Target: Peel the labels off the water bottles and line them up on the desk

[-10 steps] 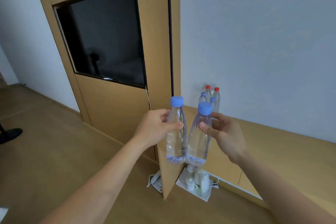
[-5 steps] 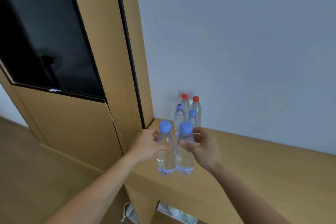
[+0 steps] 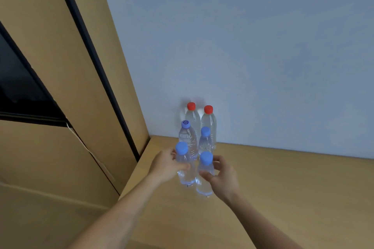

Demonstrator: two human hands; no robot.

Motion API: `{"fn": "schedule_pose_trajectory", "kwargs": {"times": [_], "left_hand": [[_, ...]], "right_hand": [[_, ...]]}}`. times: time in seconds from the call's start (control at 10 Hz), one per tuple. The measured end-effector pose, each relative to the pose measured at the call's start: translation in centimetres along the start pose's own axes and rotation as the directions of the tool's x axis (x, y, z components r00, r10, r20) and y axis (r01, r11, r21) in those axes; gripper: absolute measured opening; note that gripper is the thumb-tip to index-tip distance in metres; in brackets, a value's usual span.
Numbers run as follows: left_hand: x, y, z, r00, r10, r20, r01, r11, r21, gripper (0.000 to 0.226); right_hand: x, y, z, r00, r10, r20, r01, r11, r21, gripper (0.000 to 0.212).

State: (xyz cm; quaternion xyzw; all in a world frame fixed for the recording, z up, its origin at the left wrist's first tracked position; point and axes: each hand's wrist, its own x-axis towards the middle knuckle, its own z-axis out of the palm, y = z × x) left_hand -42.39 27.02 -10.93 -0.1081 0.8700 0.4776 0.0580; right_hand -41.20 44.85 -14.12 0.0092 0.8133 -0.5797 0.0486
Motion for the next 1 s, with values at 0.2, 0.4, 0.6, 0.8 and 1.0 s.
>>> {"fn": "schedule_pose_trajectory", "kwargs": {"times": [0.2, 0.4, 0.6, 0.8, 1.0], "left_hand": [[5.7, -2.0, -1.0, 0.999, 0.002, 0.051, -0.006, 0.997, 0.08, 0.048], [8.9, -3.6, -0.3, 0.996, 0.013, 0.09, -0.025, 0.991, 0.134, 0.028], [9.4, -4.0, 0.7, 0.979, 0.134, 0.151, -0.153, 0.981, 0.12, 0.04], [9.9, -4.8, 0.6, 0.967, 0.161, 0.195, -0.177, 0.982, 0.067, 0.047], [8.4, -3.1, -1.3, 0.958, 0.284, 0.023, -0.285, 0.958, 0.028, 0.057]], "right_hand": [[3.7, 0.0, 2.5, 0.993, 0.076, -0.089, -0.079, 0.996, -0.029, 0.044], [5.9, 1.0, 4.8, 0.963, 0.161, -0.216, -0.161, 0.987, 0.018, 0.04], [7.2, 1.0, 6.5, 0.938, 0.179, -0.297, -0.183, 0.983, 0.014, 0.042], [6.7, 0.5, 6.5, 0.946, 0.179, -0.269, -0.198, 0.979, -0.043, 0.048], [5.1, -1.2, 4.3, 0.932, 0.066, -0.356, -0.086, 0.995, -0.042, 0.065]]}}
